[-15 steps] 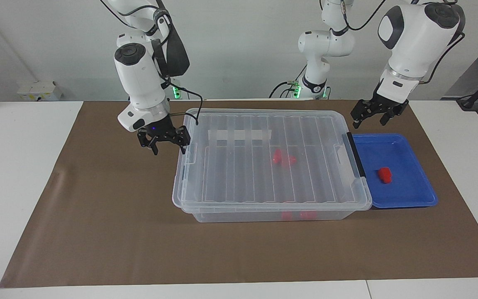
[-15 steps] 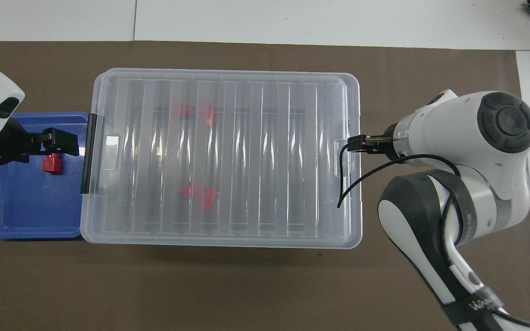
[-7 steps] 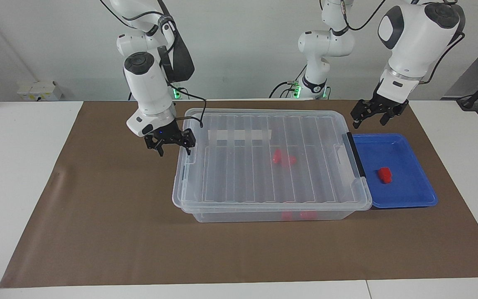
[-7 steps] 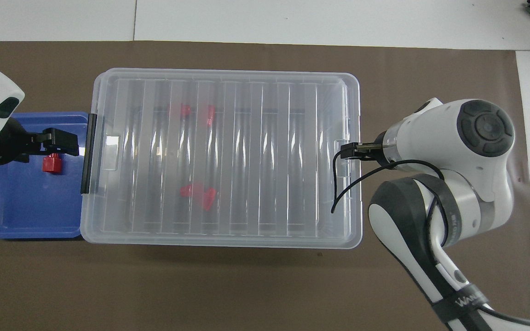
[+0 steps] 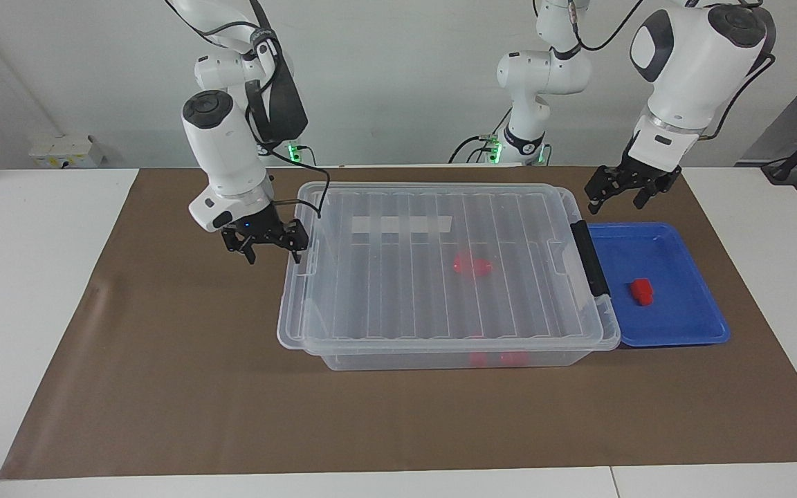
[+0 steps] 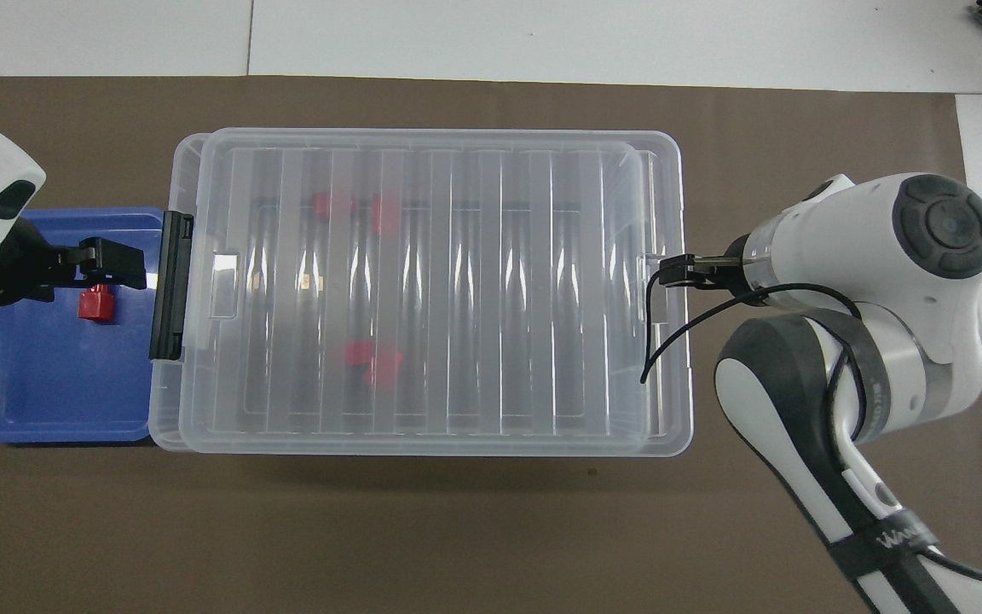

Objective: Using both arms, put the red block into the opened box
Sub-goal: 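Slide the clear lid toward the right arm to open the box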

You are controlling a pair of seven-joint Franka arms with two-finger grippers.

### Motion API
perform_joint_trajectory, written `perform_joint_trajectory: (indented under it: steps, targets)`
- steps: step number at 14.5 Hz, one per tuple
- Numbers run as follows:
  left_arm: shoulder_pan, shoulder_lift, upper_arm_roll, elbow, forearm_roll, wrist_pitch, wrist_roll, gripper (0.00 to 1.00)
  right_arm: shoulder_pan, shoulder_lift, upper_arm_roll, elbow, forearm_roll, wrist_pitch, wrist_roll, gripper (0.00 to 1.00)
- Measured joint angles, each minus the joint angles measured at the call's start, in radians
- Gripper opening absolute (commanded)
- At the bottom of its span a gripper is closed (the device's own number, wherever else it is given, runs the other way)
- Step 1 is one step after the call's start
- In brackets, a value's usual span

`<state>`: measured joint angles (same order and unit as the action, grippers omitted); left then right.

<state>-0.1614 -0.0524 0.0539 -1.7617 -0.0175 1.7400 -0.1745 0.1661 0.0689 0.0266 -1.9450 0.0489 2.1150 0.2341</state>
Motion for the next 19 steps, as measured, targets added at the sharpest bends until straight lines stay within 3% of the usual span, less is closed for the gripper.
perform_joint_trajectory:
  steps: [10,19]
  targets:
    - [0.016,0.0,0.001,-0.002,0.0,-0.008,-0.001,1.0,-0.191,-0.018,-0.005,0.0,0.0,-0.076,-0.158,0.99]
    - [0.044,-0.003,0.002,-0.005,0.0,-0.003,0.012,1.0,-0.299,-0.022,-0.008,0.0,0.0,-0.089,-0.351,1.0]
